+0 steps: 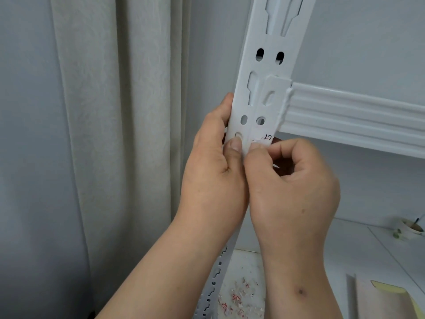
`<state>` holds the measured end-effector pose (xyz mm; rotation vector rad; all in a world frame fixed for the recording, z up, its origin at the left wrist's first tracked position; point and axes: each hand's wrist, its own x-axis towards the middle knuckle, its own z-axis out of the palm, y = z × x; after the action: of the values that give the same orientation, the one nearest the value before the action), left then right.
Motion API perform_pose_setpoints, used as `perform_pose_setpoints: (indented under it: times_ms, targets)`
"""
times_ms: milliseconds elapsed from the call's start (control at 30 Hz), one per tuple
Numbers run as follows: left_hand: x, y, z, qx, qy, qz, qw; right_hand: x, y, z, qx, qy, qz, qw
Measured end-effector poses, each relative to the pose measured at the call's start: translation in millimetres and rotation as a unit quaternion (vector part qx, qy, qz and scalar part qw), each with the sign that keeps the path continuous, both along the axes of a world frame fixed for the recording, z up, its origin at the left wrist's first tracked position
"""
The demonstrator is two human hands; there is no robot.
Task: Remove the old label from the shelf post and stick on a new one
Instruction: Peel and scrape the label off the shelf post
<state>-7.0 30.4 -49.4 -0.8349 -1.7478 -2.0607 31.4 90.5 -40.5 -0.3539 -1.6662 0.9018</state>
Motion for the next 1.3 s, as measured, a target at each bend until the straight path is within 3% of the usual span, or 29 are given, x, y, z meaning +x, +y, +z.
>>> perform_pose_setpoints:
  times_ms: [1000, 1300]
  targets:
    - [-3.2, 1.4, -2.3, 0.007, 0.005, -0.002, 1.000, -4.7, 3.3, -2.0, 0.082, 0.003, -0.069, 0.994]
    - [-3.4, 0.4, -1.9, 0.002, 0.009, -0.002, 1.000, -2.1, 2.4, -1.2, 0.071, 0.005, -0.043, 0.997]
